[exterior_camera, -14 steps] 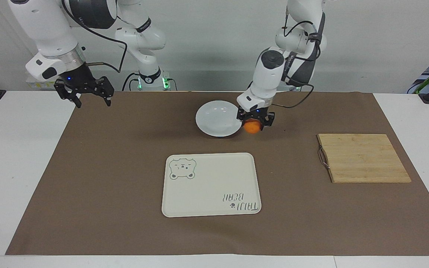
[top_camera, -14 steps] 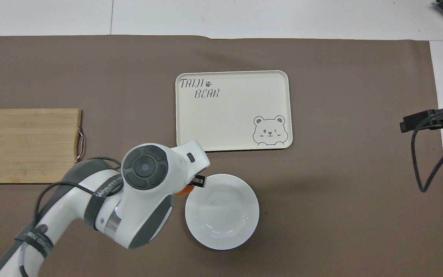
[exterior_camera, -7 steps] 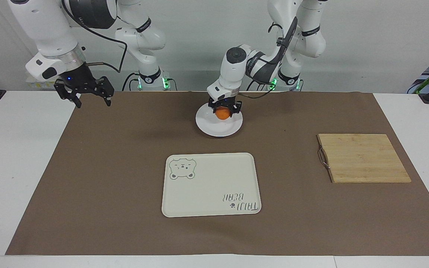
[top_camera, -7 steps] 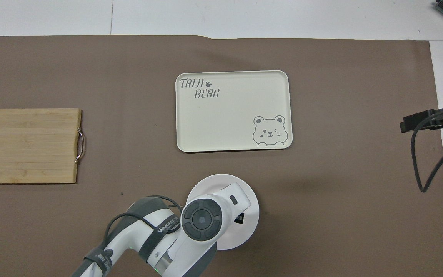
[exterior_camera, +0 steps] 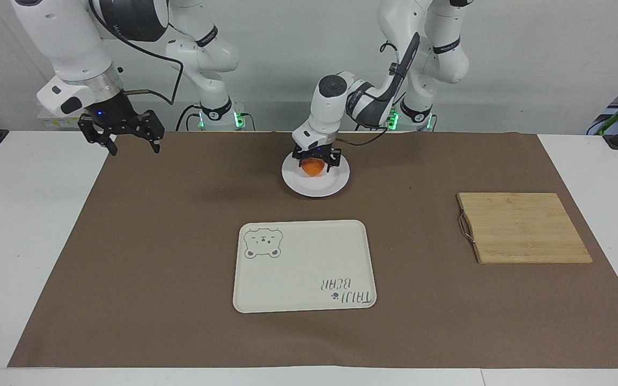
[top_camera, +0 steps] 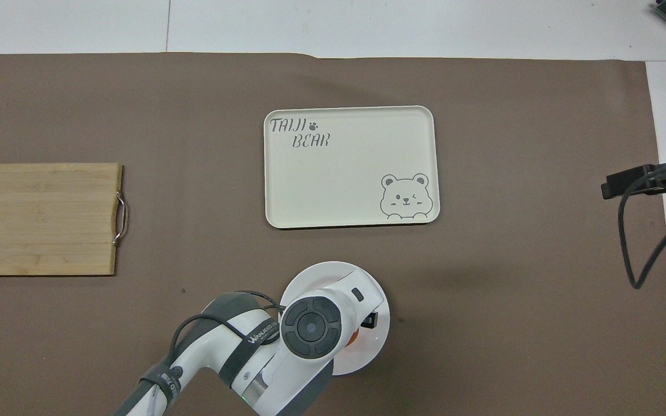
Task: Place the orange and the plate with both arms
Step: 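Carry the orange with the left gripper over the white plate, then release the orange onto the plate while the right gripper reaches in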
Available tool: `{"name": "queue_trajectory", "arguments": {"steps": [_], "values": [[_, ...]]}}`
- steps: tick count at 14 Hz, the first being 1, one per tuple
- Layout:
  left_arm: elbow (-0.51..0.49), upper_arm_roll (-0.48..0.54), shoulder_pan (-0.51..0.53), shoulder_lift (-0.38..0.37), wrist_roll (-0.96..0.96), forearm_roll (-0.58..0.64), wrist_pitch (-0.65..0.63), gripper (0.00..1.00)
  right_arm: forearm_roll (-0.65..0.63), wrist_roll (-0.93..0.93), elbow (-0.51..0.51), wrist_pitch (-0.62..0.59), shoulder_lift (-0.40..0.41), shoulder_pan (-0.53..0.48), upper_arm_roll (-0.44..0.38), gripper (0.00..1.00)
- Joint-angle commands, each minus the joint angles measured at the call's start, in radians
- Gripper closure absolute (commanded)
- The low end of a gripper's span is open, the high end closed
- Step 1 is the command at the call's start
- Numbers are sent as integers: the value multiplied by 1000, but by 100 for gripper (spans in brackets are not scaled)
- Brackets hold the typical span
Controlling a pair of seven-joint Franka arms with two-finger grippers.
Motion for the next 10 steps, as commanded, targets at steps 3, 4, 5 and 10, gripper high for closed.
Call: {"name": "queue_trajectory", "arguments": {"steps": [3,4,5,10], "values": [[129,14,93,-42,32,80,-187,0,-8,21,10,-13,4,1,2,0],[161,14,129,-44,58,125,-224,0,-8,21,10,-12,4,1,2,0],[186,14,169,-47,89,147,-244,0,-8,22,10,-12,4,1,2,0],[403,14,428,-61,383,153,-431,0,-11,19,4,-12,-1,15,10,0]]}}
